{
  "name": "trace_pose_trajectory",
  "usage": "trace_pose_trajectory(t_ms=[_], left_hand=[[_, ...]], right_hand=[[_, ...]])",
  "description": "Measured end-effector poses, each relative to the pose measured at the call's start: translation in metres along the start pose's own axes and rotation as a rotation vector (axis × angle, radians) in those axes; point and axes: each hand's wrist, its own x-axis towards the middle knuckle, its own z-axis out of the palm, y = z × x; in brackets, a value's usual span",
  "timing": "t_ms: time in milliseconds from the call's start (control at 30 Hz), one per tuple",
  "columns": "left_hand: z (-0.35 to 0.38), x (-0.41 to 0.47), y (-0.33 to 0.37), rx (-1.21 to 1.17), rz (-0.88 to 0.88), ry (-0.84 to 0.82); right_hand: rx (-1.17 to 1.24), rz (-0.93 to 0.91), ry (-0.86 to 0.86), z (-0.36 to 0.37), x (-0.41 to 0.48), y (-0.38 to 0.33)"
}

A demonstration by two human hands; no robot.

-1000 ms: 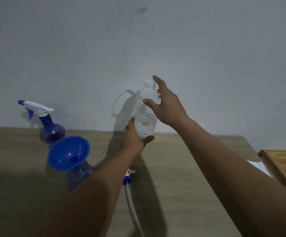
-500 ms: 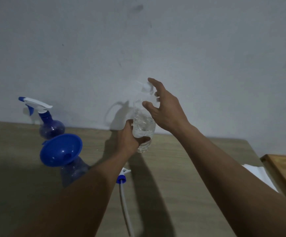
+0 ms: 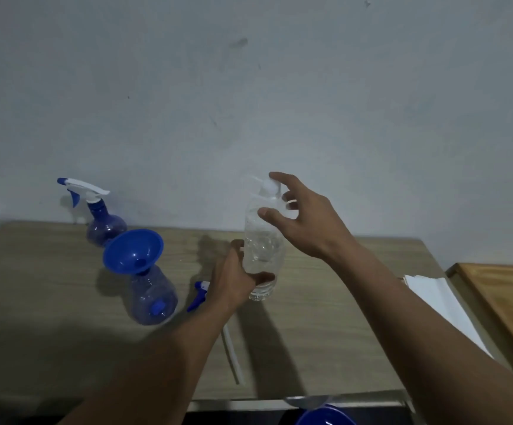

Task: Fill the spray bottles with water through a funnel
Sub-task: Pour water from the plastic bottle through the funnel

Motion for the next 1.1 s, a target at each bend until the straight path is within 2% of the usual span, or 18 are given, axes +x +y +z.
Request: trace_pose_trajectory(t_ms=[200, 333, 633, 733, 867, 1100], left_hand=[[0.002, -0.010, 0.014, 0.110, 0.065, -0.062], [0.006, -0.009, 0.030, 0.078, 0.072, -0.029], [0.007, -0.009, 0.025, 0.116, 0.018, -0.004], [0.004, -0.009, 0.025, 0.095, 0.012, -0.022], [0.000, -0.009, 0.026, 0.085, 0.013, -0.034], [-0.003, -0.010, 0.024, 0.079, 0.033, -0.036]], right_hand=[[0.039, 0.078, 0.107, -0.004, -0.006, -0.009], [0.083, 0.149, 0.109, -0.006, 0.003, -0.014], [0.000, 0.043, 0.028, -0.009, 0.000, -0.016], [0.064, 0.015, 0.037, -0.008, -0.003, -0.012], [0.178, 0.070, 0.081, -0.007, -0.001, -0.008], [0.201, 0.054, 0.014, -0.012, 0.001, -0.002]])
